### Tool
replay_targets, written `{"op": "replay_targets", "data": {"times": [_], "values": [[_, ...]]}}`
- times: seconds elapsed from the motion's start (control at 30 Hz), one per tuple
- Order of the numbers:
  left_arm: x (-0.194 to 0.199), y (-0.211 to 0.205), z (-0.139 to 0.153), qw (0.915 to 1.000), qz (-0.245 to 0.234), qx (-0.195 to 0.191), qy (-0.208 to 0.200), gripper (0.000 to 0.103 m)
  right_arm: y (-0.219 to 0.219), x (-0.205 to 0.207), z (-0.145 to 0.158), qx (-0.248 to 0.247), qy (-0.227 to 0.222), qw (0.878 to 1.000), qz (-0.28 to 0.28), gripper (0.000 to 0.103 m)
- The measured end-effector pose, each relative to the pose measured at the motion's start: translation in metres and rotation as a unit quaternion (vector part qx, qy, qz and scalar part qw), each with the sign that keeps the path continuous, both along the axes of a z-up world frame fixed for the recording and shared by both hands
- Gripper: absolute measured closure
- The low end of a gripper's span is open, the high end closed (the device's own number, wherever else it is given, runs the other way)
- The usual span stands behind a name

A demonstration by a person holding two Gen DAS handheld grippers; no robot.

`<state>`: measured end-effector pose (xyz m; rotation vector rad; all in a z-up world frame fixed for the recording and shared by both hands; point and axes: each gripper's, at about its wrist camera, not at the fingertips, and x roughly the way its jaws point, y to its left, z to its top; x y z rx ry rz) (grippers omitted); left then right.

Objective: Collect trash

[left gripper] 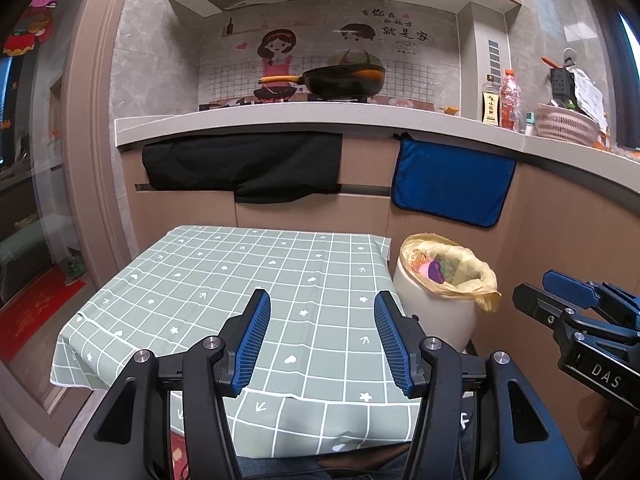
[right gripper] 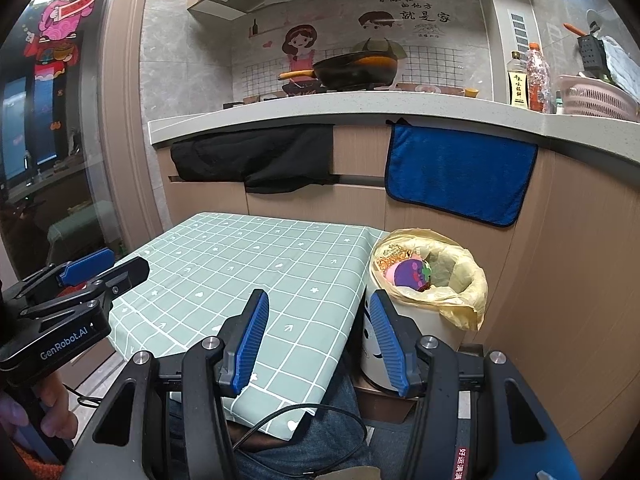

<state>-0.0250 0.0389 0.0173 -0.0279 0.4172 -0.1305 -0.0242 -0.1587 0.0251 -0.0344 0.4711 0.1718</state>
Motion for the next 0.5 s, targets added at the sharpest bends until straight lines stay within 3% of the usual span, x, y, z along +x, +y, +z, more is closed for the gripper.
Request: {"op": "replay_targets", "data": {"times": [0.5], "values": [[0.0095, -0.0002, -0.0011, 0.9997, -0.021, -0.001, 0.008, 0.048, -0.0020, -0.0026, -0.0016, 0.000, 0.004, 1.000, -0.006, 0.053]]}}
